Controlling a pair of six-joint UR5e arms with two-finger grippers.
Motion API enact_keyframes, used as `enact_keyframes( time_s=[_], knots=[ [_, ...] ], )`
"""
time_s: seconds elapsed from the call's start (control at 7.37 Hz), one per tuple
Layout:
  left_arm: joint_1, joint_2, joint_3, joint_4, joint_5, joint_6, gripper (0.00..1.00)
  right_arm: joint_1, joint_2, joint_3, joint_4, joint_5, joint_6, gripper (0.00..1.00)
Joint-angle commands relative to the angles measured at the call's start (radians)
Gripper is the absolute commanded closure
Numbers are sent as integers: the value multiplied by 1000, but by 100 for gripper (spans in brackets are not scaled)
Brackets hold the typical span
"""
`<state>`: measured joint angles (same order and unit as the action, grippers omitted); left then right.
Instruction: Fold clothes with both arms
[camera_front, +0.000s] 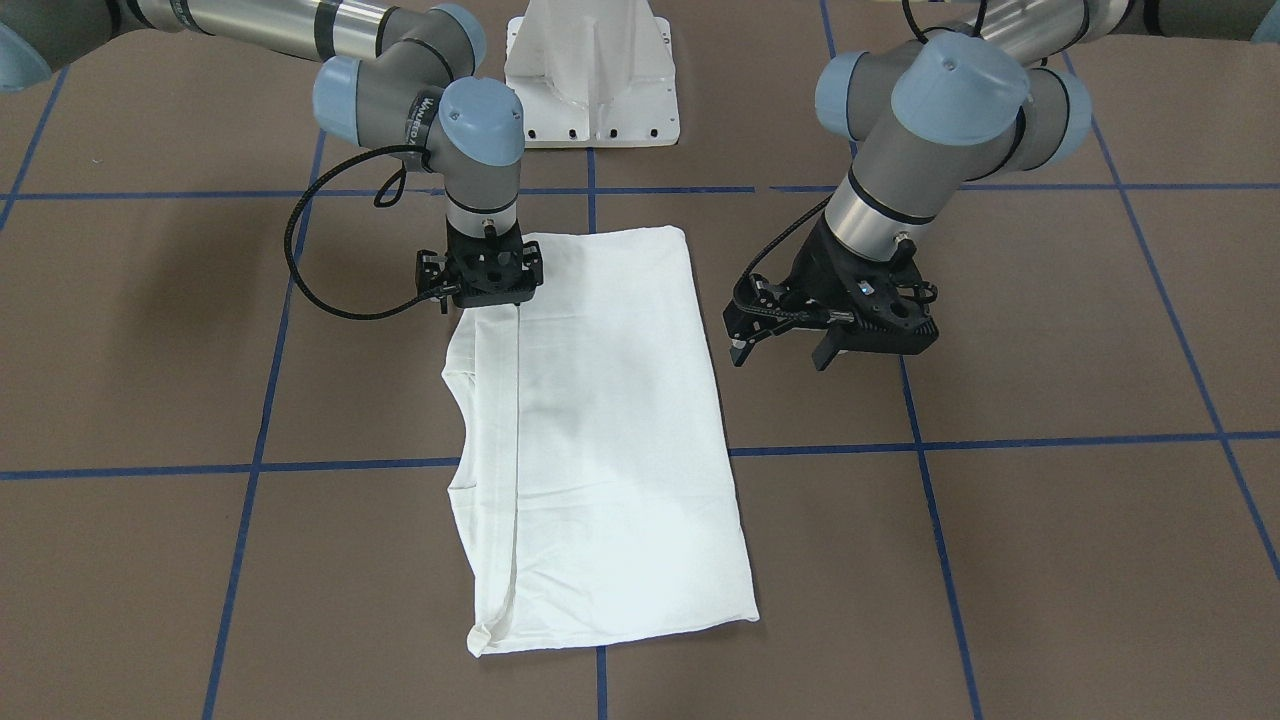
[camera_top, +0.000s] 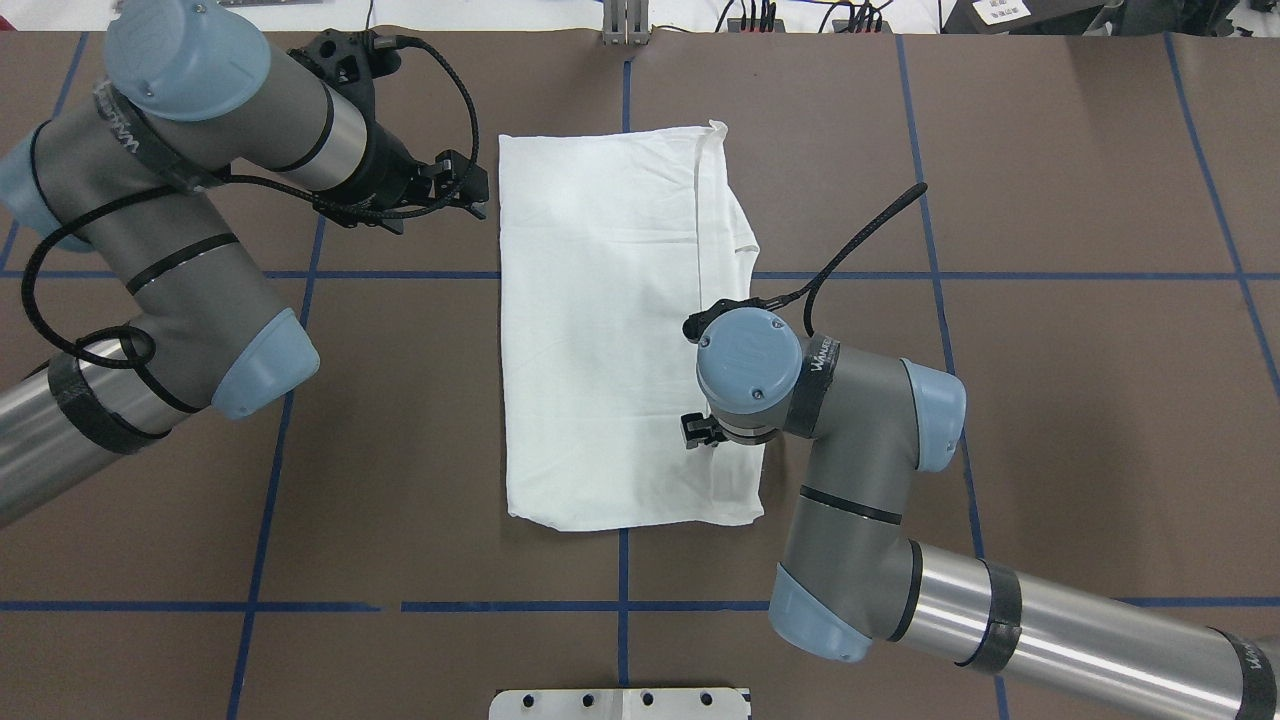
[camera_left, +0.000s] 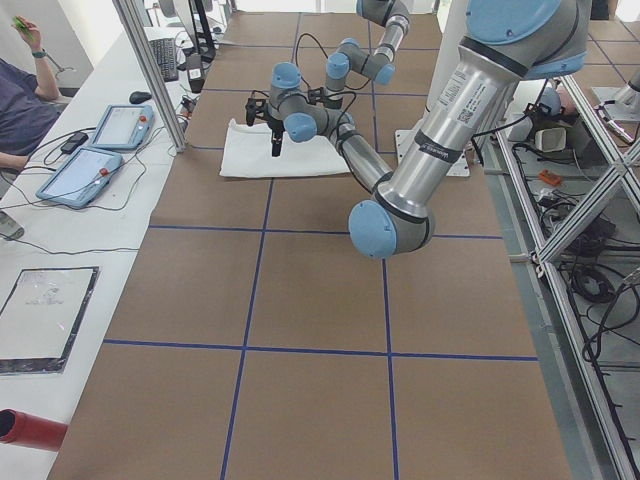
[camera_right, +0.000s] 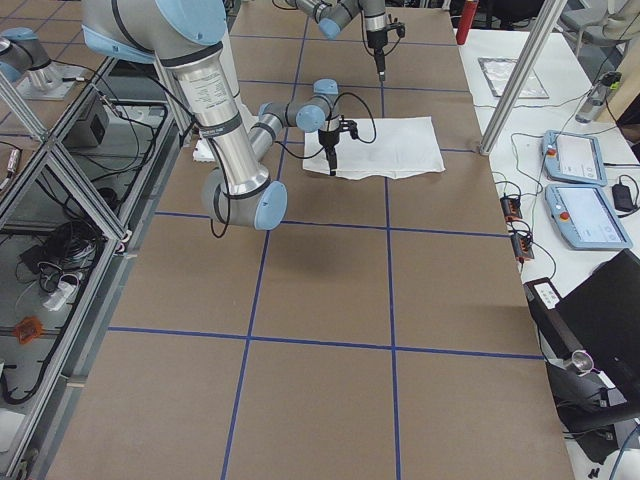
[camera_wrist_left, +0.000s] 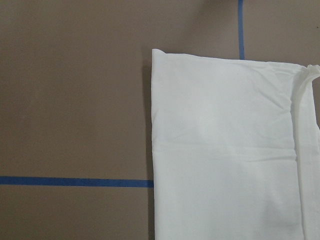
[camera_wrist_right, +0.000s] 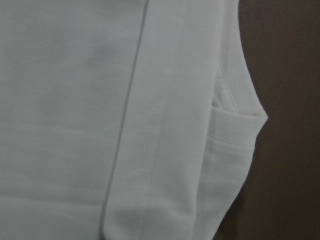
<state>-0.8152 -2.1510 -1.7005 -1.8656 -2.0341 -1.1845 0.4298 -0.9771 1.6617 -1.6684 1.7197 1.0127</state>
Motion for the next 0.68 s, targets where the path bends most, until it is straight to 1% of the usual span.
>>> enact_keyframes(
  time_s=[0.0, 0.41, 0.54],
  knots=[
    [1, -3, 2, -1, 0, -1, 0, 29, -5, 4, -19, 1, -43, 0],
    [1, -12, 12, -1, 0, -1, 0, 53, -47, 19, -17, 1, -74, 0],
    [2, -12, 12, -1, 0, -1, 0, 60, -73, 51, -17, 3, -83, 0]
  ],
)
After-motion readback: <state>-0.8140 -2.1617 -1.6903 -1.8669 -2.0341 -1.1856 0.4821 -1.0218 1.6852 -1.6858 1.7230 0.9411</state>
